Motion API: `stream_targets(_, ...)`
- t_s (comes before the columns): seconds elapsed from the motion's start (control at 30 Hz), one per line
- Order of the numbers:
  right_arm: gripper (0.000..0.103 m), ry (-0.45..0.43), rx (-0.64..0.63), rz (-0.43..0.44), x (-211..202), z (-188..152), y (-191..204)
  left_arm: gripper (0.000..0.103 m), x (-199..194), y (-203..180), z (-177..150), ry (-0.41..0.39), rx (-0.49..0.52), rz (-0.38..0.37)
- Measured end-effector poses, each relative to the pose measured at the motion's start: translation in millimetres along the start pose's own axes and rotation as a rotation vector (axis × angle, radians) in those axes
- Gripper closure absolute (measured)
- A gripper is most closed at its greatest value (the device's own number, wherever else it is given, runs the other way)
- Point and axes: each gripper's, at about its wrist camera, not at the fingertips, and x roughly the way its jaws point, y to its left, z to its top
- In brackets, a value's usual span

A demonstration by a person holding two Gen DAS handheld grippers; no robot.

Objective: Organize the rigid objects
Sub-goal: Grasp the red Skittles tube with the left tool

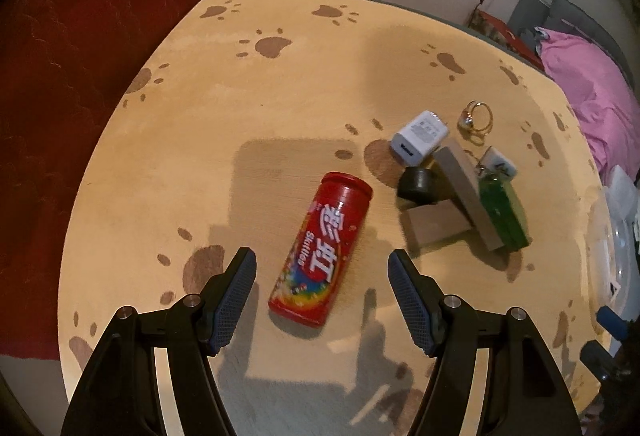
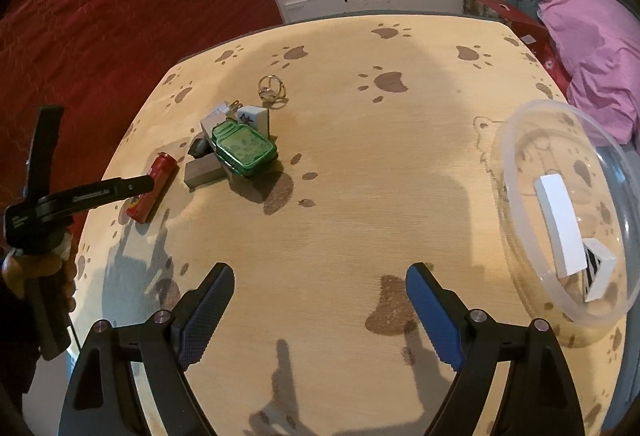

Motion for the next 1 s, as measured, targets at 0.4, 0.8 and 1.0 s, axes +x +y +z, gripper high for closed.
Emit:
stream_targets(0.4, 0.012, 0.031, -0.039, 0.01, 15.7, 7.5, 14.7, 0.058, 29.1, 0.6, 5.3, 0.017, 0.056, -0.004)
stream_targets(0.8, 0.013, 0.033, -0.158, 0.041, 54.0, 42.5, 45.5, 0.067, 5.2, 10.2, -2.6, -0.047, 0.075, -0.012)
stream_targets(1.0, 0.012, 0.023, -0.23, 0.034, 75.9, 65.5, 66.2, 0.068, -15.2, 25.7, -14.4, -0.072, 0.052, -0.02)
